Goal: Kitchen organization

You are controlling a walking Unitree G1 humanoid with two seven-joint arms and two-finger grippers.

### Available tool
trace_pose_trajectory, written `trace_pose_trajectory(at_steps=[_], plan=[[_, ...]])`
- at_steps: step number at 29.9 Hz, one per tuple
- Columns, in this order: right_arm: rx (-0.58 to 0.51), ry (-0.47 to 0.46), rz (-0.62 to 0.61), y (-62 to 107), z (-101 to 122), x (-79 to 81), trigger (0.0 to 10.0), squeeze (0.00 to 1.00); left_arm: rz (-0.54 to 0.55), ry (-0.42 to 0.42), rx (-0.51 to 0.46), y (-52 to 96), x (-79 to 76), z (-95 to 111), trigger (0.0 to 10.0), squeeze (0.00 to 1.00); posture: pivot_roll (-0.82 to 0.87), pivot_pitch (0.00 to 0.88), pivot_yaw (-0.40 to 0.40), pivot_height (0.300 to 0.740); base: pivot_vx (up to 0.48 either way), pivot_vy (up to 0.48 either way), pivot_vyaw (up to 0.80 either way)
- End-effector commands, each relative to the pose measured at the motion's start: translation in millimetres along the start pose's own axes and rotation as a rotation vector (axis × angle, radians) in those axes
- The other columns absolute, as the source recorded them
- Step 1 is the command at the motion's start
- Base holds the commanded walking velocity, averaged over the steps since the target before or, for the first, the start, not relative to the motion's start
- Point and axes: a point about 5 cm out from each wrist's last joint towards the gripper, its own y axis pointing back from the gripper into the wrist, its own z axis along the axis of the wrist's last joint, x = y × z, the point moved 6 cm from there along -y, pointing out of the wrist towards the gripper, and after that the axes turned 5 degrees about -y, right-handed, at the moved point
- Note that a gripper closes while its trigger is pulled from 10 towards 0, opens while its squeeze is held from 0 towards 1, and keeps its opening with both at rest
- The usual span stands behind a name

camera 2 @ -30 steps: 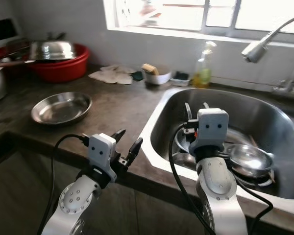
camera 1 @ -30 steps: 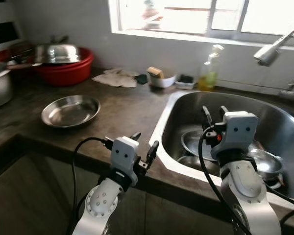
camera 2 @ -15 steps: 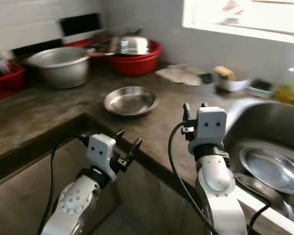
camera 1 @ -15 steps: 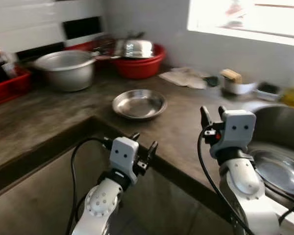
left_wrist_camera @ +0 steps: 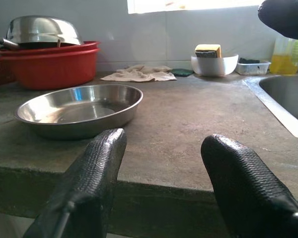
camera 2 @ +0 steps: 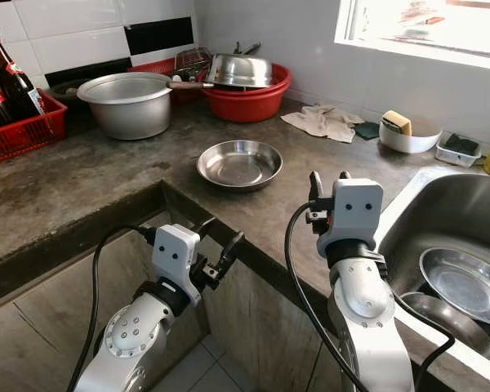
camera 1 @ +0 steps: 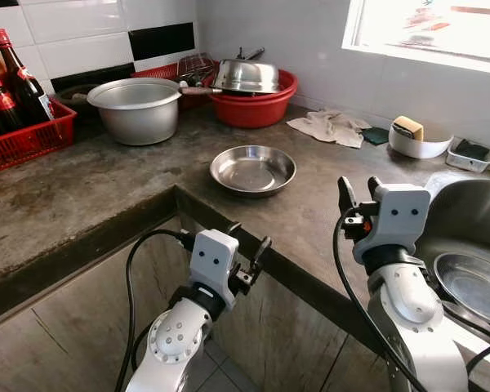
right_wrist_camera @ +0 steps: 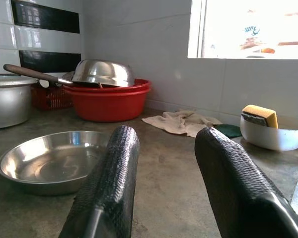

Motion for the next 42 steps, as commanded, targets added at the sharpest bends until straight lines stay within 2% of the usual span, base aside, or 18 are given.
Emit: trace_pose_trajectory(at_steps=[1,42], plan=[[0.002,-0.003,-0.007,-0.5,1.0,-1.8,10.0,0.00,-0.002,-0.010,-0.017,-1.6,-0.2,4.6,10.0,0.00,0.05,0.007,-0.022,0.740,0.000,0.000,0.00],[0.026,-0.007,-0.011,-2.5,-6.0,-1.6,10.0,0.00,0.007,-0.018,-0.011,-1.3,2.3,3.4,10.0,0.00,0.06,0.003,-0.024,0.740,0.000,0.000,0.00]])
